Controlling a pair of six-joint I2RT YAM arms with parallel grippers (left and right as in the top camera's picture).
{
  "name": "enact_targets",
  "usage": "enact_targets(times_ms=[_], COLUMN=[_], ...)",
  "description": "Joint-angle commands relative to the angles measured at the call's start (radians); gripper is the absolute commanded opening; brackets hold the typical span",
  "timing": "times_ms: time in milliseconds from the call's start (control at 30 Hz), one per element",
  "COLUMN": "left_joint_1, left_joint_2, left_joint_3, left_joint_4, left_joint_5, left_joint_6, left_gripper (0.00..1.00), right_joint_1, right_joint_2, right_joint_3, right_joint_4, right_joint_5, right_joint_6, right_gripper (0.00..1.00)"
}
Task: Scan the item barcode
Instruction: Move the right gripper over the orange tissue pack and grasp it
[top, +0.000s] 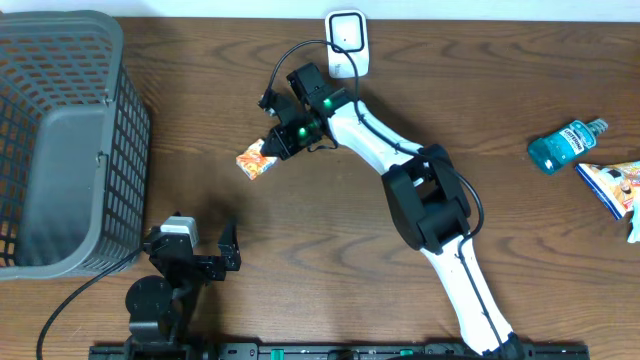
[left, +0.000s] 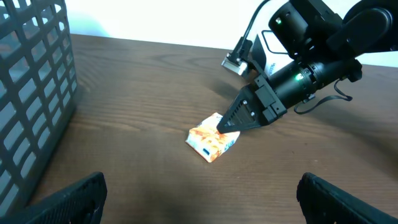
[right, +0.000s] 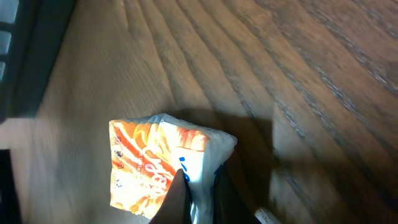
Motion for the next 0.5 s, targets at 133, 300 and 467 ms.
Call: enact_targets(times_ms=[133, 300, 467], left_joint_1=[-0.003, -0.003, -0.003], left_joint_2=[-0.004, -0.004, -0.004], left_joint_3=[0.012, 0.012, 0.012], left_joint_4=[0.000, 0.000, 0.000], left_joint_5=[0.006, 0.006, 0.005], left_joint_6=[0.005, 0.005, 0.005], left_gripper=[0.98, 0.98, 0.98], right_joint_1=[-0.049, -0.051, -0.027], right_joint_2=[0.043, 0.043, 0.003], right_joint_3=[-0.007, -0.008, -0.008], right_joint_4=[-0.217, -0.493, -0.574], right_joint_5=[0.060, 0.238, 0.381], right_joint_6=[0.174, 0.318, 0.388], right_gripper=[0.02, 0.01, 0.02])
